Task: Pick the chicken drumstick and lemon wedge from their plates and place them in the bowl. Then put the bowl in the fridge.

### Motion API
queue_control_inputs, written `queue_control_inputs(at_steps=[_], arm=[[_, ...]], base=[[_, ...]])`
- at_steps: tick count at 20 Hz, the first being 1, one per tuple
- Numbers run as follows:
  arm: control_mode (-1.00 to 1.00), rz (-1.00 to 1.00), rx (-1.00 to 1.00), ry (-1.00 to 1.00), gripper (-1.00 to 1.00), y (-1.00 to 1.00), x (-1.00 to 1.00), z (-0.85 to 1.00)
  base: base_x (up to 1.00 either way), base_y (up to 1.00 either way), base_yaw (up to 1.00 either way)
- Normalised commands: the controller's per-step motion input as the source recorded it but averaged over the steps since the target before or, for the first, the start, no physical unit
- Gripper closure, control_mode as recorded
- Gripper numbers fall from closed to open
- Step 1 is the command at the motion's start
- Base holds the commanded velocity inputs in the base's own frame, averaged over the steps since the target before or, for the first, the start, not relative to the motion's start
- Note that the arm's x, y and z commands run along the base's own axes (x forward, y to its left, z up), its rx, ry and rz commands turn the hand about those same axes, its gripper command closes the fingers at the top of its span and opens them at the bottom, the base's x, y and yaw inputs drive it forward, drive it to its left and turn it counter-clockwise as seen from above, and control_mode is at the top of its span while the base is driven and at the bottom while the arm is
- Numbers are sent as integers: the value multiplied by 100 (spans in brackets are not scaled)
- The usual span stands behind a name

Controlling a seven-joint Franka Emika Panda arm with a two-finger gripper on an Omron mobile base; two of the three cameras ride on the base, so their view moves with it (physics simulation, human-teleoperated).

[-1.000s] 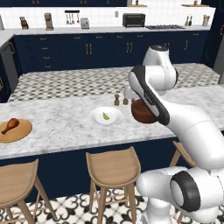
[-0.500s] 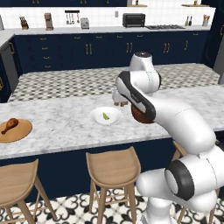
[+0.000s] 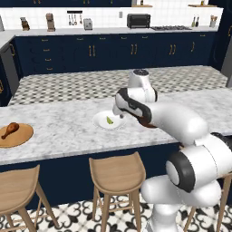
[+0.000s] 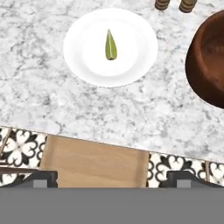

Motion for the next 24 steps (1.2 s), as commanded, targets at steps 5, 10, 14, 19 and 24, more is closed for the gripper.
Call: queue_control_inputs(at_steps=[5,10,14,19,24], arm=[[-100,0,-3,0,-100,38,87,-35],[-100,0,0,0,-100,1,72,-34],[-100,0,-1,3,-100,8,62,-32],[-100,0,-2,7,-100,17,54,-31],[-100,0,-1,7,-100,17,57,-30]], base=[[0,0,0],[0,0,0],[0,0,0],[0,0,0],[0,0,0]])
